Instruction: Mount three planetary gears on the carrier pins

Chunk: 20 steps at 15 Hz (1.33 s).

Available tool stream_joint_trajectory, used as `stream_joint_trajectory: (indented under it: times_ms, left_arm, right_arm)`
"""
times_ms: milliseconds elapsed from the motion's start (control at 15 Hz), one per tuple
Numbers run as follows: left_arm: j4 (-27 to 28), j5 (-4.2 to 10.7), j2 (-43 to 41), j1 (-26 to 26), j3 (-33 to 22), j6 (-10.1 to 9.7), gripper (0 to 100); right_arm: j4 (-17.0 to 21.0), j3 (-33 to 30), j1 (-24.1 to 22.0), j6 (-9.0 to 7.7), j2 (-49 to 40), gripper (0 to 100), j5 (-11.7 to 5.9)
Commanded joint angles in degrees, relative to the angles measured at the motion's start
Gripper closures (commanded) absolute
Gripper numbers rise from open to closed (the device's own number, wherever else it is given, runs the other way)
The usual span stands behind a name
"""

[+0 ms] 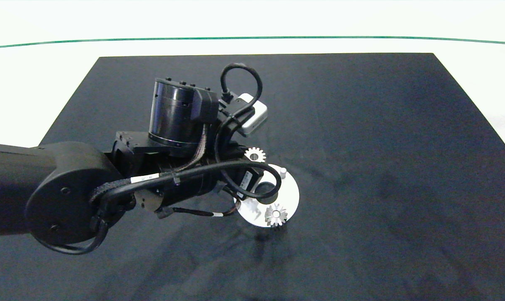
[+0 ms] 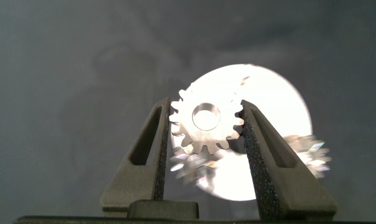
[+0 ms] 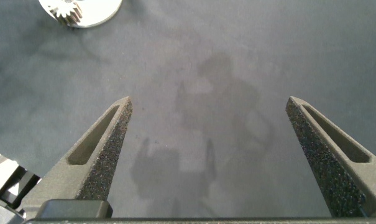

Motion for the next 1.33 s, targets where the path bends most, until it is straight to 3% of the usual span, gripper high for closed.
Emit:
stream_joint_trajectory:
  times_ms: [67, 200, 1333]
  left_arm:
    - [-0.2, 0.82, 3.6, -2.7, -3.8, 0.11, 90]
    - [-0.2, 2.32, 6.3, -3.6, -6.4, 0.11, 90]
    - [-1.3, 2.32, 10.7, -4.2, -8.0, 0.11, 90]
  right_arm:
    - [0.1, 0.1, 0.0, -0.13, 0.0, 0, -0.1]
    - [0.1, 0.1, 0.0, -0.13, -0.1, 0, -0.1]
    - [0.1, 0.1, 0.0, -0.65, -0.4, 0, -0.1]
